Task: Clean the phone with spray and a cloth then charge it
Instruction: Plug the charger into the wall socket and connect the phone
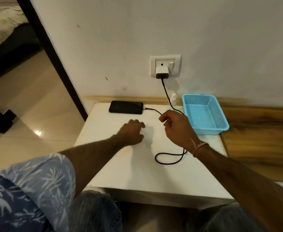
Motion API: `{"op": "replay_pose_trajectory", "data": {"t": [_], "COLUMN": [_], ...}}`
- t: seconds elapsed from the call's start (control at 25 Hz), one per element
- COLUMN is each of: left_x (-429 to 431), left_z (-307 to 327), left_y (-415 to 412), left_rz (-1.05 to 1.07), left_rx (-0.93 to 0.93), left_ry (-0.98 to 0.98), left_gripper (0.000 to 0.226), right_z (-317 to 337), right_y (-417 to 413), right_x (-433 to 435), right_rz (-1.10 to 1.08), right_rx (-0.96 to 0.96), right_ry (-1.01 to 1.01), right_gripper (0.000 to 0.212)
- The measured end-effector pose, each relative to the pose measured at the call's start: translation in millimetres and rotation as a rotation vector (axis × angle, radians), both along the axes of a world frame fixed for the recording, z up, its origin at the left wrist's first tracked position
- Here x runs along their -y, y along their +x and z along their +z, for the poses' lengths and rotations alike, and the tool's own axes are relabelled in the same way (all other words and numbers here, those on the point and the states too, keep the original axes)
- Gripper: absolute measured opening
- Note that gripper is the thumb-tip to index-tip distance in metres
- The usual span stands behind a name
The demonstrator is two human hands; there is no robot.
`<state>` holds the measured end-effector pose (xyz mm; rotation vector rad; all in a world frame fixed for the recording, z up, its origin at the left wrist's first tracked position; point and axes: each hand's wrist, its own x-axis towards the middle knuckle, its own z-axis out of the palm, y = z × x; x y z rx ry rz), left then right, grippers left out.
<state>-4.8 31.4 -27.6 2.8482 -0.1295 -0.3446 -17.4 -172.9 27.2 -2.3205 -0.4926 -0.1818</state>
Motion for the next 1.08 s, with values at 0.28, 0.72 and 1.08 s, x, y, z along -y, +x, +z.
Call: {"op": "replay_pose_trajectory", "data": {"t": [0.28, 0.72, 1.08], "left_x": [-78, -105, -101], "left_z": [10, -2, -1], "left_y": [79, 144, 144], "left_rz": [0.104, 0.011, 0.033], "left_rx": [0.075, -0.028, -0.004], "left_ry": [0.18, 0.092, 0.089], "left_gripper": [0.079, 0.085, 0.081], "right_z": [-48, -94, -95], "right_y": [74, 171, 178], "right_x": [-56, -89, -91], "right_rz": [-0.084, -0.047, -0.037], "right_rx": [-0.118, -0.104, -0.055], "right_ry": [-0.094, -0.364, -0.317], "right_gripper": [0.023, 0.036, 0.011]}}
